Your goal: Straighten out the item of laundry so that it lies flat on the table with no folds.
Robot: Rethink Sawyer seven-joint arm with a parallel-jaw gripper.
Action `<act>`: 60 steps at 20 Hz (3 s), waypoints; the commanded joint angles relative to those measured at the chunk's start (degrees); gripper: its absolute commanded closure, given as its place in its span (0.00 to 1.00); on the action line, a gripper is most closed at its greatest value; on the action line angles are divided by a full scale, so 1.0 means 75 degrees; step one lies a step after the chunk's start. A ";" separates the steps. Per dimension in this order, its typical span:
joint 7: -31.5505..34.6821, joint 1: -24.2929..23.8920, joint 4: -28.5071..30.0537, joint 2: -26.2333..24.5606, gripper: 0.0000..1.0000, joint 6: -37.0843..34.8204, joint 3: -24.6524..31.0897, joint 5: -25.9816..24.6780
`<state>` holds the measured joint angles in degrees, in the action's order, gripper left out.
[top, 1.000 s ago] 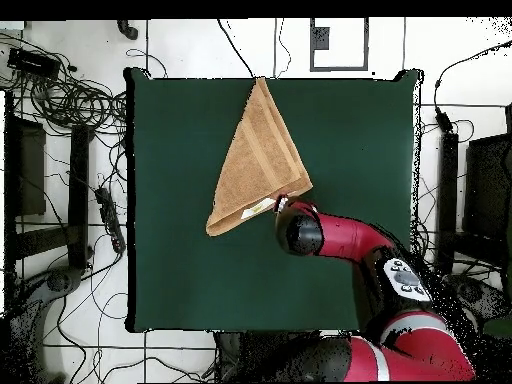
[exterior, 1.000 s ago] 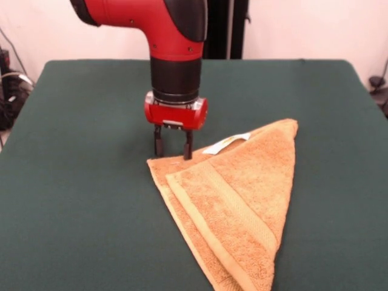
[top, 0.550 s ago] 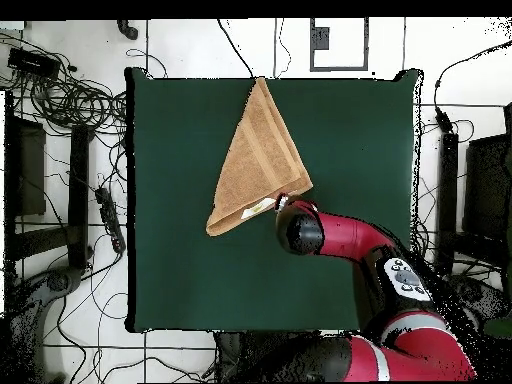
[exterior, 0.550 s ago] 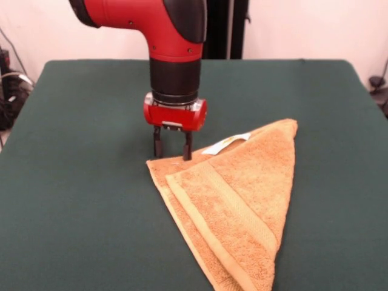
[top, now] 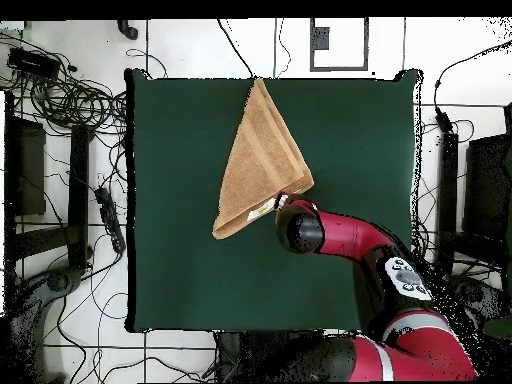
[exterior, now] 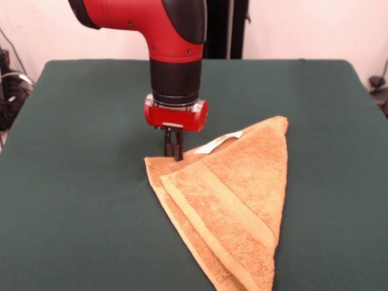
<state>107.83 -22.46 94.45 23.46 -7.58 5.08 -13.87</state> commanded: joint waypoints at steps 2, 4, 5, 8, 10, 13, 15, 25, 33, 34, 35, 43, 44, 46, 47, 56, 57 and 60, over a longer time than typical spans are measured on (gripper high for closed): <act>0.1128 0.0172 -0.0322 -0.1350 1.00 0.0510 0.0702 0.0290; 0.1219 0.0258 -0.0312 -0.1327 1.00 0.0544 0.0599 0.0341; 0.1229 0.0269 -0.0306 -0.1322 1.00 0.0548 0.0582 0.0355; 0.1410 0.0443 -0.0213 -0.1122 1.00 0.0583 0.0343 0.0448; 0.1508 0.0506 0.0055 -0.0804 1.00 0.0334 0.0150 0.0525; 0.1602 0.0525 0.0737 -0.0110 1.00 0.0236 -0.0258 0.0446; 0.1635 0.0372 0.1207 0.0204 1.00 0.0297 -0.0362 0.0359; 0.1830 -0.0464 0.2811 0.0314 1.00 0.1253 -0.0267 0.0202; 0.1526 -0.1063 0.3013 -0.0005 1.00 0.1867 -0.0113 0.0035; 0.1546 -0.0982 0.2939 -0.0047 1.00 0.2001 -0.0151 0.0083; 0.1587 -0.0845 0.2783 -0.0153 1.00 0.2221 -0.0207 0.0166; 0.1327 -0.0272 0.2347 -0.0044 0.00 0.1936 -0.0328 0.0524; 0.1297 -0.0218 0.2286 -0.0007 0.00 0.1878 -0.0355 0.0550; 0.1289 -0.0130 0.2199 0.0039 0.00 0.1840 -0.0395 0.0586; 0.1274 -0.0122 0.2163 0.0068 0.00 0.1790 -0.0367 0.0590; 0.1180 0.0523 0.2064 0.1655 0.00 0.0288 -0.0416 0.1126; 0.1120 0.0566 0.2022 0.1786 0.00 0.0055 -0.0390 0.1163; 0.0908 0.0724 0.1717 0.1944 0.00 -0.0481 -0.0418 0.1231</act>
<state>107.83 -21.02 112.68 33.19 1.31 -0.22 -9.88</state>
